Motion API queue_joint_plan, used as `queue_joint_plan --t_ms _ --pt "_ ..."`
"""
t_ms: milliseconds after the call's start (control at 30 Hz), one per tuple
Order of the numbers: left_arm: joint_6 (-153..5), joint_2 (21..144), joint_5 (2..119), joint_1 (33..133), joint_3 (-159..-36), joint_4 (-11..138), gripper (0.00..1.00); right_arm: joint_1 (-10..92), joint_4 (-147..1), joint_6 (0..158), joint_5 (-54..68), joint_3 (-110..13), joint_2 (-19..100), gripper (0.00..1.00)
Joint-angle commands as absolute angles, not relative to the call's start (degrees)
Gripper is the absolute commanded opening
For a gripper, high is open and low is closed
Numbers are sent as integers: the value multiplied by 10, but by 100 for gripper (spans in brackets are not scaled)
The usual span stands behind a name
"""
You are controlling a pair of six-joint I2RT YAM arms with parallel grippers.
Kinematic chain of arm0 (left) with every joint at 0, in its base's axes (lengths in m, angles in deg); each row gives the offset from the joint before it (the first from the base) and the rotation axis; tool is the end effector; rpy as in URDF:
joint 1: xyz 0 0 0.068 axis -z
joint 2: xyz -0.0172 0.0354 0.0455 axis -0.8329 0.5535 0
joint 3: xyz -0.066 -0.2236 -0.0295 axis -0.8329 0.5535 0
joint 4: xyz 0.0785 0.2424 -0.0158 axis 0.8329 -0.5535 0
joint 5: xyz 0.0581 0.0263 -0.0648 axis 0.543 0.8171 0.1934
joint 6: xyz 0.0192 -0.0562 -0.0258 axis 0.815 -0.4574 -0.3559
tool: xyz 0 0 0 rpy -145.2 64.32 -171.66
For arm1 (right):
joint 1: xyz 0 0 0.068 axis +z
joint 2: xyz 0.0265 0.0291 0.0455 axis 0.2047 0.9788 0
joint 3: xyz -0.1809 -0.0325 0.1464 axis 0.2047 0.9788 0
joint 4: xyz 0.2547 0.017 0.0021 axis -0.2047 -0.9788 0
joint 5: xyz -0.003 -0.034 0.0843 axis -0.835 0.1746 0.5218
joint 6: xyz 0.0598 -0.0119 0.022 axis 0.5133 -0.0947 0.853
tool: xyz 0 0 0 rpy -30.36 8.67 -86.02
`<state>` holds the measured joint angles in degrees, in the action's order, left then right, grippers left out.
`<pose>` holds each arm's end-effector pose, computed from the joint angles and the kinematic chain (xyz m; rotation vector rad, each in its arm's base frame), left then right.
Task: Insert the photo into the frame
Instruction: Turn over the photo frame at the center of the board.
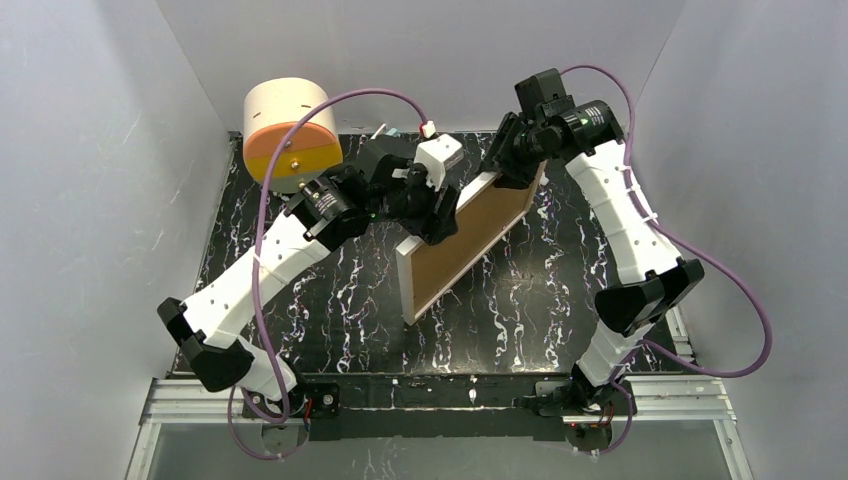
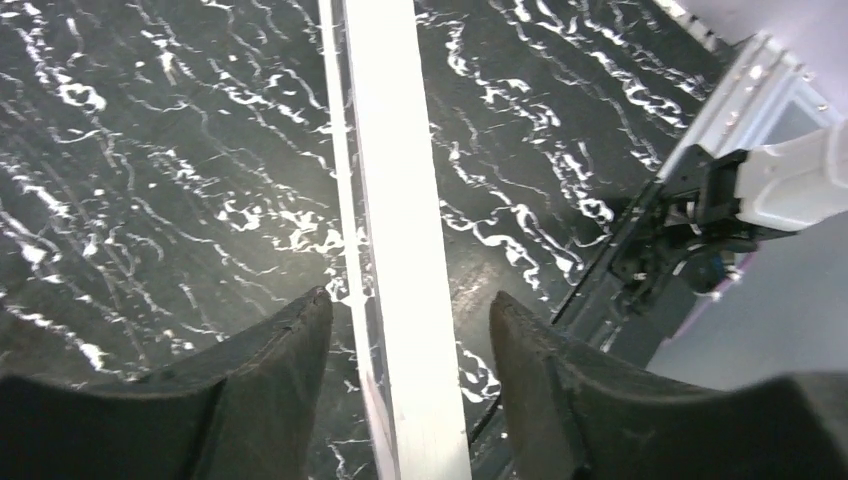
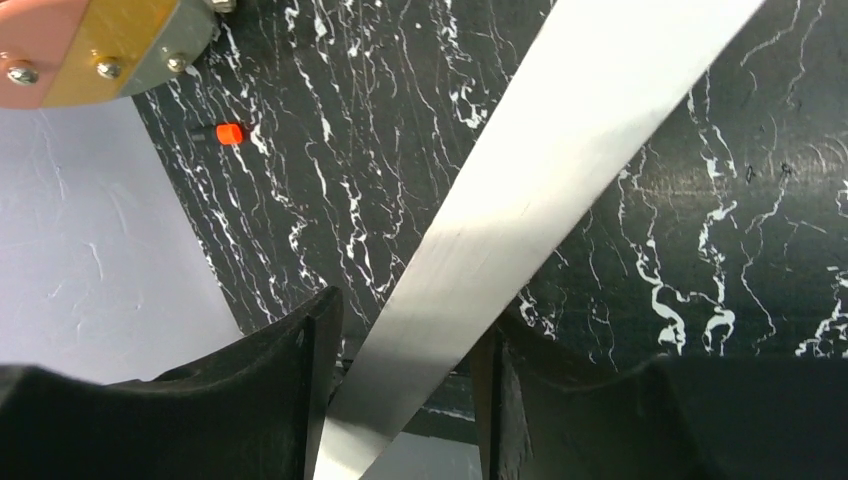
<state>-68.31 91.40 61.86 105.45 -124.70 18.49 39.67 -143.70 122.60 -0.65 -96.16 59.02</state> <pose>0.2054 -0.2458 0.4019 0.8552 1.9360 -0.7071 0.2969 0.1569 0.3925 0.4927 2.4578 0.6089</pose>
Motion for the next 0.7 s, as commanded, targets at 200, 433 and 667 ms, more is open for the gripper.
queue_joint_plan --t_ms 200,433,667 --pt "-788 841 533 1057 -1193 357 93 376 -1438 1191 24 -900 522 46" --pt "-845 838 541 1057 -1187 433 98 331 -1293 1120 79 -732 424 42" --pt "-883 892 753 1035 -1218 312 98 243 -1113 1049 221 -571 349 44"
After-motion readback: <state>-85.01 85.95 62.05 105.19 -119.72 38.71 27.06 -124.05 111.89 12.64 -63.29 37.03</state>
